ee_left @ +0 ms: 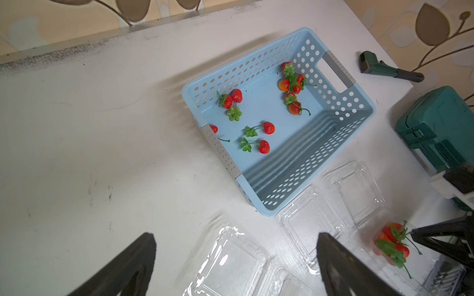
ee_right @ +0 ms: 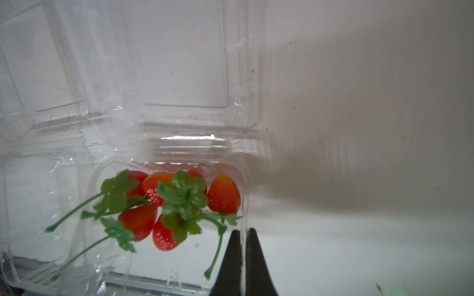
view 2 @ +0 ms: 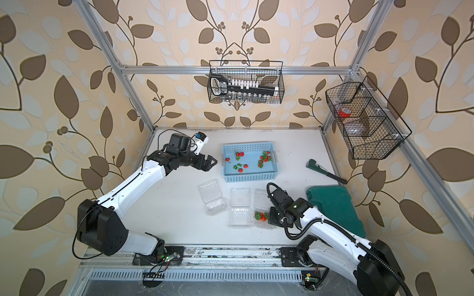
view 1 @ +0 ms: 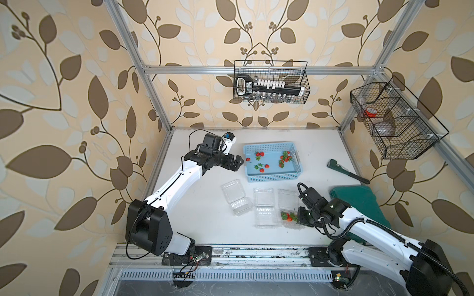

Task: Pack strawberries into containers
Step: Pick up the packing box from the center of the board, then adjust the basket at the center of the board.

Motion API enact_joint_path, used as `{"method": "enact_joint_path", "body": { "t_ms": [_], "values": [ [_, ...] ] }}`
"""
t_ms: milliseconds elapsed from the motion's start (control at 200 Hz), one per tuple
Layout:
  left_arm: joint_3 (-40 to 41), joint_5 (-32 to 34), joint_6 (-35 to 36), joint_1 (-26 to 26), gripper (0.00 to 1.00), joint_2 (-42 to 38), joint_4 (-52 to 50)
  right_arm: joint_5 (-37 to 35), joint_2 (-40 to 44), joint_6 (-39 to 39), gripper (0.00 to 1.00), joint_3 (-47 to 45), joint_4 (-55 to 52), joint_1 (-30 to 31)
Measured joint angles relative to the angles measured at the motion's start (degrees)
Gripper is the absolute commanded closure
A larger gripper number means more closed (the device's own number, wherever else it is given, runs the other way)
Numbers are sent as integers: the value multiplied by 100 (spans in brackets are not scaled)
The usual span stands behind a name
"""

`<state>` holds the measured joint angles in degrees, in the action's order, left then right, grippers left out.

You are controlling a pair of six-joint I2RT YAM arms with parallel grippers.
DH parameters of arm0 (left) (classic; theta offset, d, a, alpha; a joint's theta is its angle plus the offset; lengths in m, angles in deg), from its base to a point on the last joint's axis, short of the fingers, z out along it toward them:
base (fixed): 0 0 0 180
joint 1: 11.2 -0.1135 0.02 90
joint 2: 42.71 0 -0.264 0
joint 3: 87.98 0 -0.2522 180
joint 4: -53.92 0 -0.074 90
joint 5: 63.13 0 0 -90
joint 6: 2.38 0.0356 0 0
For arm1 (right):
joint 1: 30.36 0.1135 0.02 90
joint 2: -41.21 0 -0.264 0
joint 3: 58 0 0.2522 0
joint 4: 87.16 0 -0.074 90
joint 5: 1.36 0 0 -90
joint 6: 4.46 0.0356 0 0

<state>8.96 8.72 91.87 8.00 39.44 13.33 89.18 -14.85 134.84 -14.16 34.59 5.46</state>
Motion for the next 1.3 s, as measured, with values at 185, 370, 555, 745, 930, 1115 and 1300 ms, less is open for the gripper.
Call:
{"method": "enact_joint_path", "body": {
  "t_ms": [185,370,555,745,930,1115,1300],
  "values": [
    [0,-146,-33,31,1,20,0,-186,210,-33,98,22,2,15],
    [-7,-306,-118,63,1,267,-2,-542,354,-111,98,354,-79,243],
    [-7,-404,-140,184,1,308,-4,-815,295,-111,98,466,-94,614],
    [-31,-577,-146,227,1,367,-7,-1121,-31,-221,99,568,-37,667],
    [-35,-595,-146,260,1,398,-17,-1412,-752,-472,99,1036,393,579],
    [-35,-595,-144,262,1,398,-20,-1456,-1045,-739,99,1064,846,404],
    [-35,-595,-144,262,1,398,-24,-1436,-1014,-780,100,981,966,402]
  ]
}}
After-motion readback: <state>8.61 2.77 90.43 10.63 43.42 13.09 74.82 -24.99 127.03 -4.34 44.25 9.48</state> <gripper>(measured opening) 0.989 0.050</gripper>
